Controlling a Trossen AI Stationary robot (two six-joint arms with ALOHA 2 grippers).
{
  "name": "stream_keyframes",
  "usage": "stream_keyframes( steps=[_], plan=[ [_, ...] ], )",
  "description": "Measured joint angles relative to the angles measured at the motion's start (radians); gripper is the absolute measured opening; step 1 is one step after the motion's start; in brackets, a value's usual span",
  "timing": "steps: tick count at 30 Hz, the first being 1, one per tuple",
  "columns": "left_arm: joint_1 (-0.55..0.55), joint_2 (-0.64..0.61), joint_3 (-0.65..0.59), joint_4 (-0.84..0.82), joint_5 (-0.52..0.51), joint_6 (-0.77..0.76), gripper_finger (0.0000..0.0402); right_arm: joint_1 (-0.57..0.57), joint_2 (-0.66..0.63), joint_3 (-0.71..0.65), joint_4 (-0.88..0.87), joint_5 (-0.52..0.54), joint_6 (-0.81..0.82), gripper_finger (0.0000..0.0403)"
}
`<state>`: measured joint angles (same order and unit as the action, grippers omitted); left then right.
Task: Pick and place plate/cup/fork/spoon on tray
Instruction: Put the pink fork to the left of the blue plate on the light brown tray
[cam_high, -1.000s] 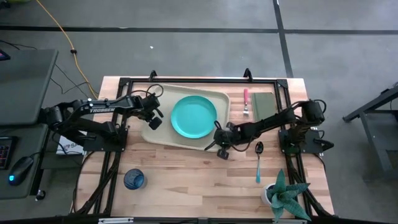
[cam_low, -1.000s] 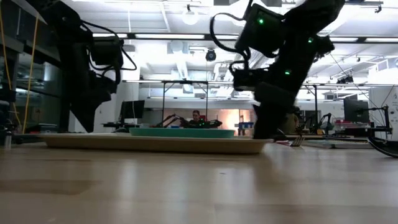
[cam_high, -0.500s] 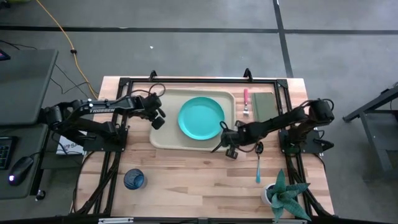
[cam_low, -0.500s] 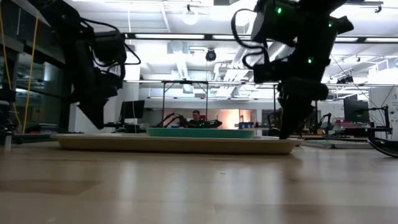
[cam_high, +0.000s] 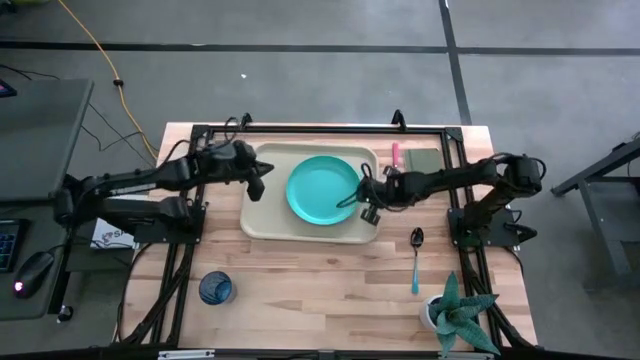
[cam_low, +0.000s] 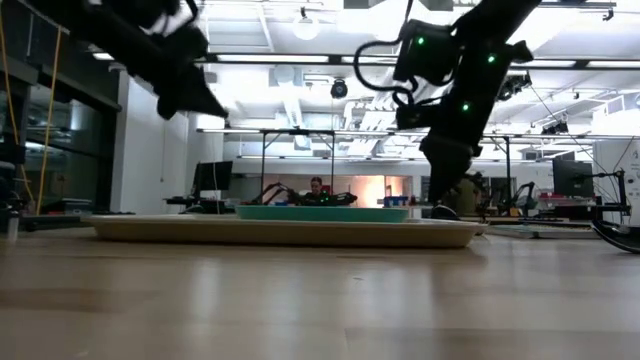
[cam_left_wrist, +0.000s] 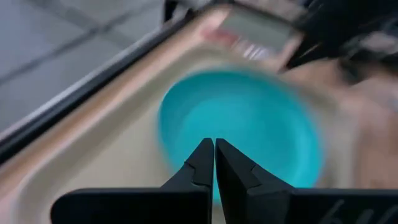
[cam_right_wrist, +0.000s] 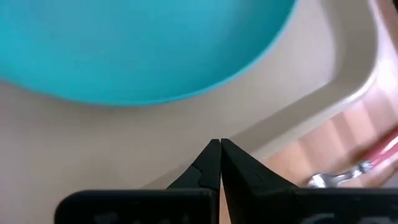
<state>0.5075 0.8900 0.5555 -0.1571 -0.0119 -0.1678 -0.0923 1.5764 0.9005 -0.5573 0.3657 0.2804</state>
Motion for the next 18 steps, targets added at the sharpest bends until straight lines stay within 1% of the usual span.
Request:
stream_keyframes(
  steps=[4,6,8,13,18],
  plan=[
    [-0.056,-0.07,-0.094,0.216,0.005,-0.032,0.0,-0.058,0.0,0.0,0.031,-0.032,-0.03,0.0],
    [-0.078,-0.078,-0.134,0.328,0.005,-0.047,0.0,-0.074,0.0,0.001,0.074,-0.043,-0.052,0.0],
    [-0.094,-0.08,-0.159,0.403,0.006,-0.061,0.0,-0.08,0.0,0.002,0.106,-0.046,-0.068,0.0],
    [-0.133,-0.08,-0.165,0.411,0.005,-0.065,0.0,-0.102,0.003,0.002,0.089,-0.04,-0.071,0.0],
    [-0.16,-0.08,-0.165,0.416,0.005,-0.062,0.0,-0.118,0.067,0.002,0.145,-0.051,-0.074,0.0]
  ],
)
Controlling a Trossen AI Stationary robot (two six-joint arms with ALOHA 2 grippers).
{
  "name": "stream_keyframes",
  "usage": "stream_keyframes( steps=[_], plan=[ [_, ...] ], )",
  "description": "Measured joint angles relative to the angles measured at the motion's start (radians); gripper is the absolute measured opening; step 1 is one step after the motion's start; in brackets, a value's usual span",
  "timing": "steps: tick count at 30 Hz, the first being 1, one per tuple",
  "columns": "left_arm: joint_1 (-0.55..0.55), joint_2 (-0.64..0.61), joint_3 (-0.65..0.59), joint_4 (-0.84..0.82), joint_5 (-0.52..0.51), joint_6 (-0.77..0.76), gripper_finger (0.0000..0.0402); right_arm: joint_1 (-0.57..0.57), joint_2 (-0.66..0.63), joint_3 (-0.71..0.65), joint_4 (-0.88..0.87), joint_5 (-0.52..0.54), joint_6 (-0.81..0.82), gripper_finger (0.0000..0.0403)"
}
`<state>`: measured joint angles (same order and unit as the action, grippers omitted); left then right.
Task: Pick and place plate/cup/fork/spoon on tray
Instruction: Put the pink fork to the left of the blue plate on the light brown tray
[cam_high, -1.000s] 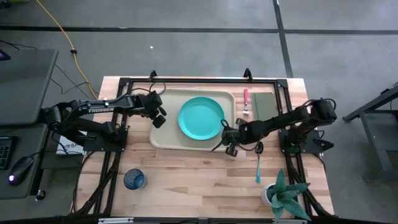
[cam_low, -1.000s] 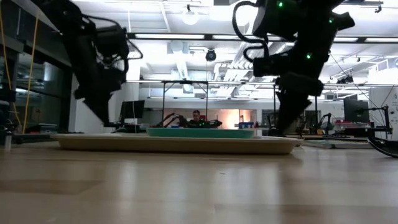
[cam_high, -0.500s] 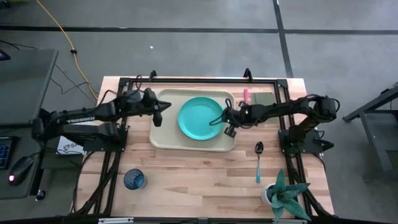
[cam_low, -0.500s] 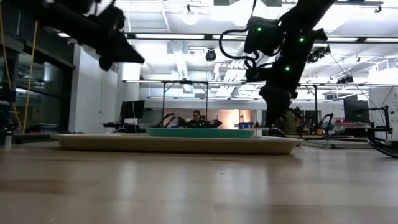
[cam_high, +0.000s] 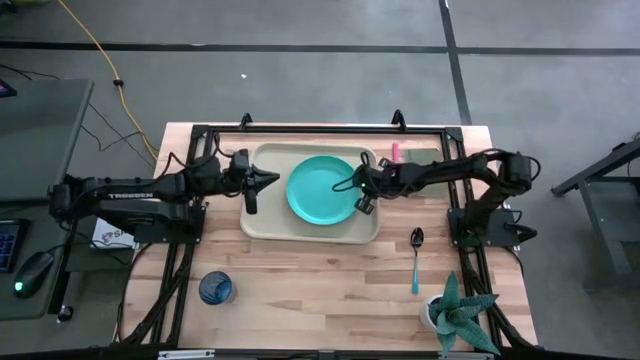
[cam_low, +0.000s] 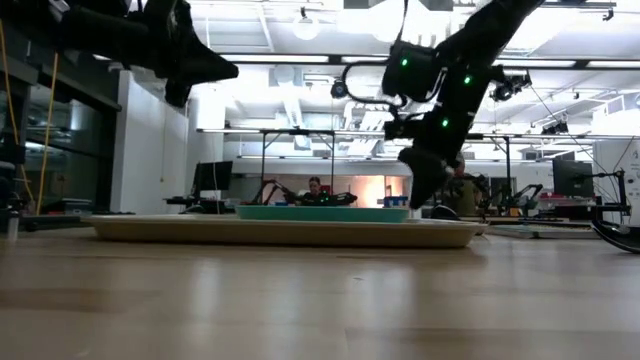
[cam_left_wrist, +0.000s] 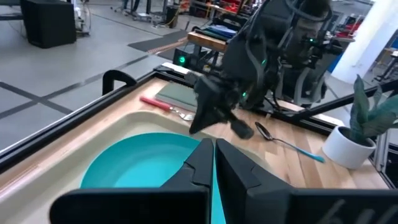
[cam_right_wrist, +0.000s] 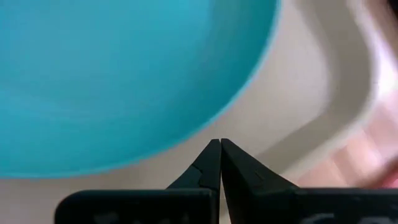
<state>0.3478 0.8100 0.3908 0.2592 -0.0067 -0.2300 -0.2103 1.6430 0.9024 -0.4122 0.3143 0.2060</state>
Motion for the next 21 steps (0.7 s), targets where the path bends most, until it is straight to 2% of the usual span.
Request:
stream_keyframes(
  steps=[8,21],
  plan=[
    [-0.01,-0.001,0.0,0.003,0.0,0.005,0.0,0.0,0.028,0.001,-0.006,0.015,0.003,0.0],
    [-0.01,-0.001,0.0,0.008,0.0,0.005,0.0,0.003,0.039,0.002,0.132,-0.065,0.02,0.0]
  ],
)
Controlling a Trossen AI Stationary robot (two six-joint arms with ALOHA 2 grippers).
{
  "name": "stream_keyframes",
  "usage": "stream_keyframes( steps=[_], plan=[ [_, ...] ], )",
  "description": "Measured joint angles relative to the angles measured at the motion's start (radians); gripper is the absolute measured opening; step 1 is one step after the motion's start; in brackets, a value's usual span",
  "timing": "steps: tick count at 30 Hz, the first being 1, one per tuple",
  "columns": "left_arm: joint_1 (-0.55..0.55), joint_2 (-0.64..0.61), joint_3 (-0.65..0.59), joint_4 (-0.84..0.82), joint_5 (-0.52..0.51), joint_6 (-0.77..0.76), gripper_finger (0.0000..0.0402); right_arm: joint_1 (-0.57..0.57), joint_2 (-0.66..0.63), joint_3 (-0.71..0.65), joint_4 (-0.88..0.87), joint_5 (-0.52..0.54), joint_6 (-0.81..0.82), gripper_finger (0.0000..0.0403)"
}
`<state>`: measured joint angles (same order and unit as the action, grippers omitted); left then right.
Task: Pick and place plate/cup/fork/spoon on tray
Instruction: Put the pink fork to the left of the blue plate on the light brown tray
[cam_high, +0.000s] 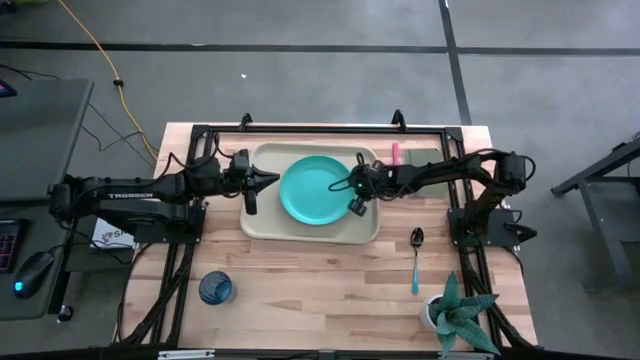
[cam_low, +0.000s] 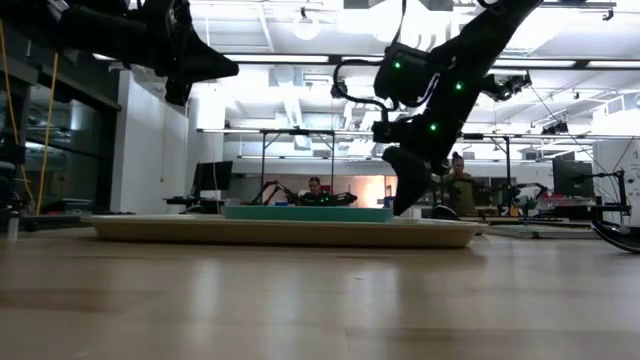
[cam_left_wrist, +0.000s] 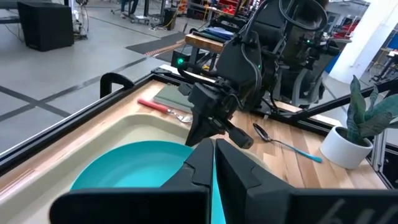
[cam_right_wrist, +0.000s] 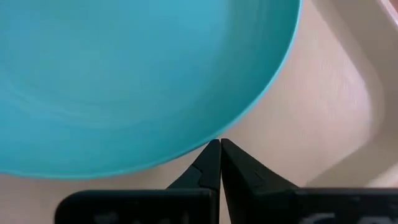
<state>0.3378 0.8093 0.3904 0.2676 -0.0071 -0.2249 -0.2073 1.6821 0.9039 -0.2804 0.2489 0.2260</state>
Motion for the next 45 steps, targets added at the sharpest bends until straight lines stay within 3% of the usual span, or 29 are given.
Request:
stream_keyframes(
  steps=[7,13,18,22,28,36,45],
  plan=[
    [0.0,0.0,0.0,-0.001,0.0,0.0,0.0,0.0,-0.028,0.0,-0.029,0.003,-0.017,0.0],
    [0.0,0.0,0.0,-0.001,0.0,0.0,0.0,0.0,-0.188,0.0,-0.262,0.202,0.09,0.0],
    [0.0,0.0,0.0,-0.007,0.0,-0.007,0.0,-0.006,-0.288,-0.002,-0.413,0.301,0.27,0.0],
    [0.0,0.0,0.0,-0.008,0.0,-0.008,0.0,-0.031,-0.3,-0.002,-0.422,0.345,0.343,0.0009],
    [0.0,0.0,0.0,-0.015,0.025,-0.011,0.0,-0.095,-0.265,-0.009,-0.401,0.364,0.403,0.0096],
    [0.0,0.0,0.0,-0.026,0.03,-0.011,0.0,-0.168,-0.248,-0.225,-0.158,0.396,0.547,0.024],
    [0.0,0.0,0.0,-0.004,0.03,-0.011,0.0,-0.243,-0.186,-0.344,0.114,0.343,0.611,0.0252]
  ],
)
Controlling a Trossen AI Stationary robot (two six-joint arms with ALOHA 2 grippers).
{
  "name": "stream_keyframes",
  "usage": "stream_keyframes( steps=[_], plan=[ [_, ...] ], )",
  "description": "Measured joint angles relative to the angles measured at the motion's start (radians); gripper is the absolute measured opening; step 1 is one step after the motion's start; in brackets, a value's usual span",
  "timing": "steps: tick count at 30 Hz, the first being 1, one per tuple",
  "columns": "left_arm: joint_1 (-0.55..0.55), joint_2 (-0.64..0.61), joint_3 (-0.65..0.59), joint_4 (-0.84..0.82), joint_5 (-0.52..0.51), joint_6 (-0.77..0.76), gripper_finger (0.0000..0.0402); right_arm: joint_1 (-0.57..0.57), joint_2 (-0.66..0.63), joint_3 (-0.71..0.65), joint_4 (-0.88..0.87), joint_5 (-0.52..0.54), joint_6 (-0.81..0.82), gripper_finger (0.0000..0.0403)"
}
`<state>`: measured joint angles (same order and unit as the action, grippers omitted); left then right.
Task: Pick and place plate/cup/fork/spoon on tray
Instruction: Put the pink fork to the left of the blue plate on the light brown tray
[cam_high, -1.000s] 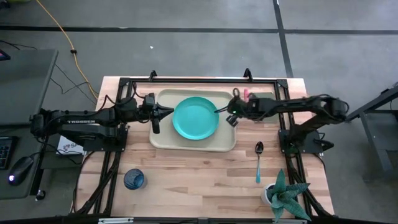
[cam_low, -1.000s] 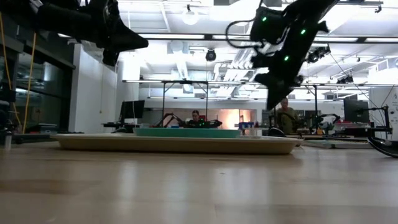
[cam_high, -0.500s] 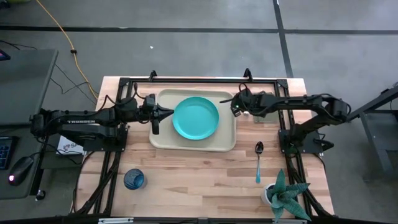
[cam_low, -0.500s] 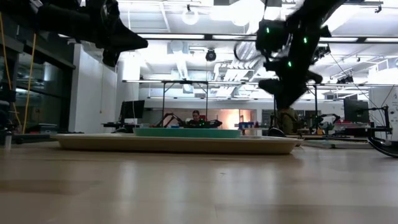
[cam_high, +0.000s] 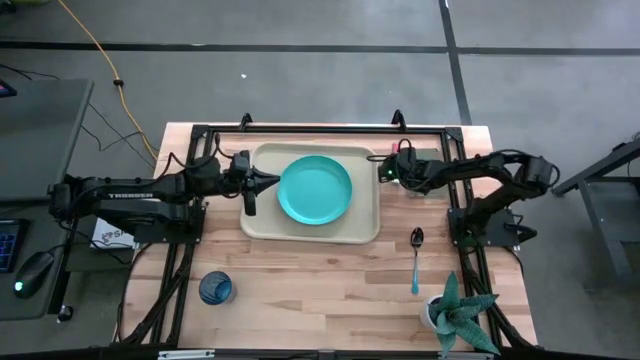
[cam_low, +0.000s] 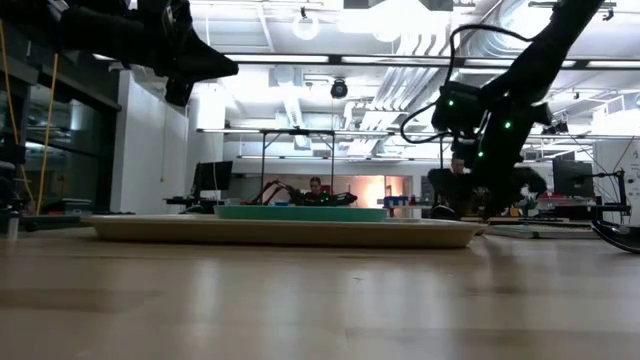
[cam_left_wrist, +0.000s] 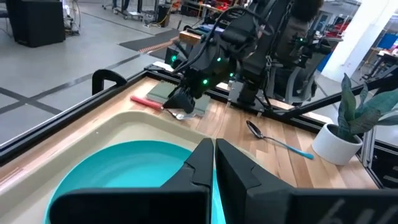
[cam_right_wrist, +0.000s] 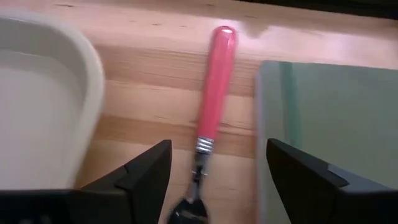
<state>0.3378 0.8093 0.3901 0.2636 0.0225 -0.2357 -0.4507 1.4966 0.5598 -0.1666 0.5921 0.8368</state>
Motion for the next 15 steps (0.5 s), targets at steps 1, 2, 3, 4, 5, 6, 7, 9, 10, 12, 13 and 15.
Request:
stream_keyframes(
  steps=[1,2,3,4,5,6,7,9,10,12,13,15],
  plan=[
    [0.0,0.0,0.0,0.0,0.0,0.001,0.0,0.001,0.014,0.002,0.016,-0.001,-0.001,0.025],
    [0.0,0.0,0.0,0.0,0.0,0.002,0.0,0.004,0.03,0.008,0.031,0.0,-0.004,0.0248],
    [0.0,0.0,0.0,0.001,0.0,0.002,0.0,0.006,0.048,0.017,0.049,-0.001,-0.005,0.0245],
    [0.0,0.0,0.0,0.0,0.0,0.002,0.0,0.007,0.066,0.028,0.059,0.002,-0.006,0.0242],
    [0.0,0.0,0.0,0.0,0.0,0.002,0.0,0.007,0.086,0.037,0.061,0.004,-0.006,0.0239],
    [0.0,0.0,0.0,0.0,0.0,0.003,0.0,0.007,0.105,0.044,0.058,0.001,-0.005,0.0236],
    [0.0,0.0,0.0,-0.003,0.0,0.002,0.0,0.006,0.126,0.049,0.055,0.001,-0.002,0.0233],
    [0.0,0.0,0.0,-0.004,0.0,0.002,0.0,0.006,0.154,0.059,0.059,0.01,0.012,0.0225],
    [0.0,0.0,0.0,-0.004,0.0,0.002,0.0,0.007,0.168,0.063,0.066,0.021,0.024,0.0219],
    [0.0,0.0,0.0,-0.004,0.0,0.001,0.0,0.007,0.183,0.065,0.068,0.038,0.029,0.0207],
    [-0.002,0.0,0.0,-0.004,0.0,0.0,0.0,0.007,0.188,0.066,0.069,0.046,0.036,0.0199],
    [-0.006,0.0,0.0,-0.006,0.0,0.001,0.0,0.007,0.19,0.066,0.062,0.05,0.046,0.0179]
  ],
)
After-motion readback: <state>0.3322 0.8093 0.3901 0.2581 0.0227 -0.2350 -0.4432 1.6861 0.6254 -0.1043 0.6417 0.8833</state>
